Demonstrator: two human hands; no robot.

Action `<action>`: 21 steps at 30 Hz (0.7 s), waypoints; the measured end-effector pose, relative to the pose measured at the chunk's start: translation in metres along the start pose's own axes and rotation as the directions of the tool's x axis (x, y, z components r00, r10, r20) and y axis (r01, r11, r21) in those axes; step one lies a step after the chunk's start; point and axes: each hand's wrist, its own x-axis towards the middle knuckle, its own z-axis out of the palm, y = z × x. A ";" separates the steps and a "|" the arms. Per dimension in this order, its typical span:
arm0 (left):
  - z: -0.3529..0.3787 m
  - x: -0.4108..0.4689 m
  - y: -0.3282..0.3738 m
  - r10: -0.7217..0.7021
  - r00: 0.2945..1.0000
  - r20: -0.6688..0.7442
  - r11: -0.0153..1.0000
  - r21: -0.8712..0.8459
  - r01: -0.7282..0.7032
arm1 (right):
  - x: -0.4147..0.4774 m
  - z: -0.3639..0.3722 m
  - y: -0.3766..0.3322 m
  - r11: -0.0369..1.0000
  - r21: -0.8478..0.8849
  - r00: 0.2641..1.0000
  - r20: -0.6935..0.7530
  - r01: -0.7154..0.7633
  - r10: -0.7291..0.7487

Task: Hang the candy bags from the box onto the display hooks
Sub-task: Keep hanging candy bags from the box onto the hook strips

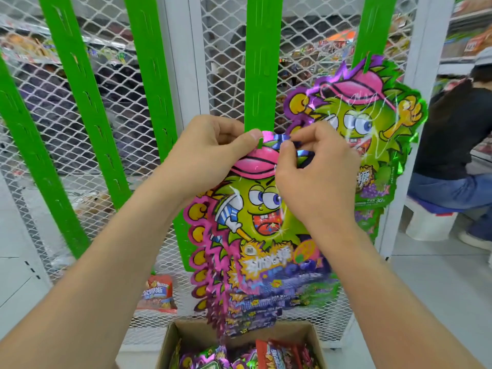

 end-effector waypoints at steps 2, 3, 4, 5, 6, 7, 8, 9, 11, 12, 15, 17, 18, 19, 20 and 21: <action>-0.002 -0.002 -0.006 0.106 0.993 -0.049 0.985 0.139 -0.099 | -0.005 0.001 0.004 0.999 -0.036 1.000 0.024 -0.001 0.002; -0.002 -0.004 -0.010 0.174 0.982 -0.077 0.961 0.231 -0.152 | -0.007 0.001 0.006 0.997 -0.069 1.000 0.023 0.021 -0.020; -0.001 -0.005 -0.015 0.249 0.962 -0.110 0.916 0.349 -0.197 | -0.009 0.001 0.007 0.991 -0.120 0.998 0.007 0.064 -0.064; 0.000 -0.008 -0.022 0.323 0.936 -0.141 0.852 0.474 -0.222 | -0.010 0.000 0.009 0.978 -0.174 0.992 -0.017 0.119 -0.124; 0.003 -0.014 -0.028 0.378 0.911 -0.166 0.783 0.582 -0.219 | -0.013 -0.003 0.010 0.962 -0.205 0.981 -0.034 0.182 -0.193; 0.006 -0.020 -0.034 0.422 0.888 -0.182 0.725 0.655 -0.210 | -0.018 -0.005 0.011 0.948 -0.193 0.964 -0.033 0.254 -0.264; 0.008 -0.028 -0.040 0.468 0.863 -0.189 0.682 0.699 -0.217 | -0.025 -0.008 0.012 0.936 -0.137 0.945 -0.003 0.324 -0.328; 0.011 -0.039 -0.046 0.517 0.834 -0.190 0.650 0.721 -0.239 | -0.036 -0.012 0.014 0.925 -0.054 0.926 0.055 0.377 -0.374; 0.020 -0.062 -0.059 0.568 0.815 -0.118 0.614 0.720 -0.323 | -0.062 -0.017 0.023 0.917 0.087 0.870 0.294 0.389 -0.396; 0.026 -0.075 -0.066 0.533 0.846 -0.016 0.607 0.704 -0.369 | -0.074 -0.019 0.028 0.933 0.104 0.796 0.493 0.346 -0.350; 0.045 -0.107 -0.094 0.047 0.898 0.437 0.640 0.677 -0.363 | -0.104 -0.023 0.046 0.954 -0.032 0.230 0.972 0.299 -0.040; 0.063 -0.130 -0.130 -0.246 0.741 0.625 0.688 0.651 -0.321 | -0.125 -0.022 0.058 0.917 -0.100 -0.101 0.984 0.387 0.150; 0.073 -0.144 -0.150 -0.324 0.654 0.684 0.717 0.628 -0.302 | -0.138 -0.020 0.064 0.893 -0.112 -0.177 0.962 0.436 0.208; 0.084 -0.157 -0.174 -0.388 0.581 0.715 0.726 0.626 -0.286 | -0.151 -0.018 0.068 0.875 -0.110 -0.217 0.947 0.472 0.236; 0.095 -0.170 -0.197 -0.453 0.510 0.731 0.713 0.641 -0.284 | -0.165 -0.015 0.074 0.865 -0.112 -0.239 0.937 0.489 0.256; 0.105 -0.181 -0.217 -0.526 0.434 0.731 0.687 0.667 -0.290 | -0.176 -0.012 0.079 0.862 -0.124 -0.255 0.926 0.492 0.279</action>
